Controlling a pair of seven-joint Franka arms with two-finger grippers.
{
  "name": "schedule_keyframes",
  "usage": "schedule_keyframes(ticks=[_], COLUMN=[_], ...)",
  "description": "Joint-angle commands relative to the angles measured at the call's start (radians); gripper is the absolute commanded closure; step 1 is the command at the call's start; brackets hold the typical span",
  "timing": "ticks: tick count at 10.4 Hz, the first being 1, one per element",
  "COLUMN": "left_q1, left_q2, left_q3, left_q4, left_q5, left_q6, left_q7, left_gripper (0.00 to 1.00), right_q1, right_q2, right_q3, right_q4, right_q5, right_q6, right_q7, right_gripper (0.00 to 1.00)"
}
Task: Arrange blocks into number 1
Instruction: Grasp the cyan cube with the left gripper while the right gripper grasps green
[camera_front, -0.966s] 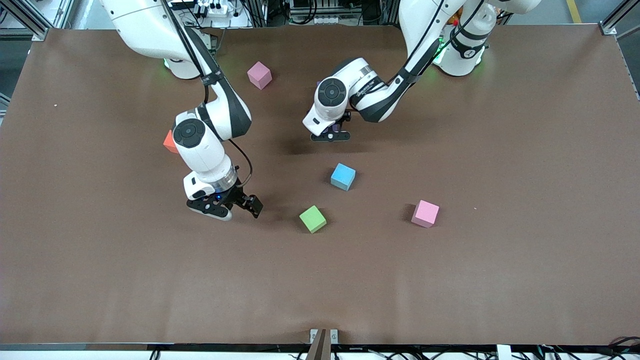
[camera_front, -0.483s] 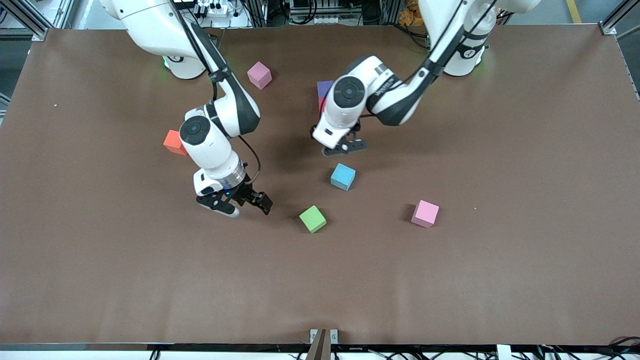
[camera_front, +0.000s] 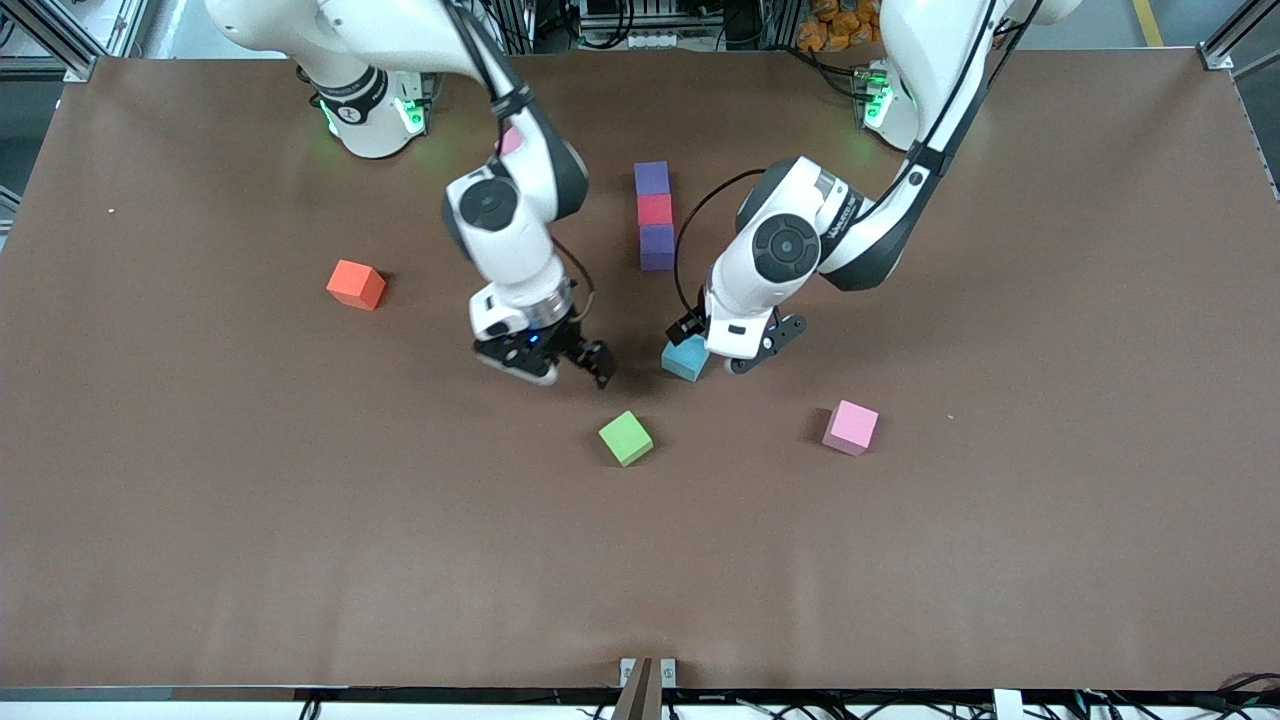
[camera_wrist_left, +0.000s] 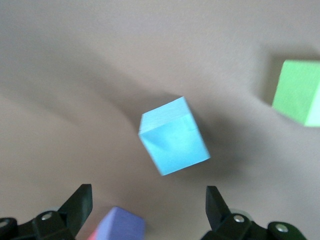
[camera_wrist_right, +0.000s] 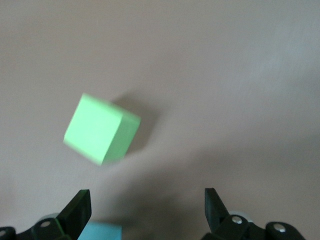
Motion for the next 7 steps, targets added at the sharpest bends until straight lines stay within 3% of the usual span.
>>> schedule_keyframes(ticks=[1, 4, 7], left_q1=[0.006, 0.044, 0.043], left_q2=[0.119, 0.136, 0.182], left_q3=[0.011, 0.025, 0.025], left_q4=[0.115, 0.118, 0.132], left_q5=[-0.026, -0.035, -0.107], left_q6=[-0.017, -0.015, -0.011], left_q7=[-0.068, -0.065, -0.071], left_gripper=[0.0, 0.0, 0.0], right_q1=[0.077, -0.002, -0.076], right_q2=[0.036, 0.028, 0.033], right_q3=[-0.046, -0.043, -0.045], right_q4=[0.015, -0.013, -0.026], right_q5=[0.011, -0.061, -0.068], right_q6=[0.009, 0.015, 0.043], right_q7=[0.079, 0.017, -0.1], right_gripper=[0.0, 0.0, 0.0])
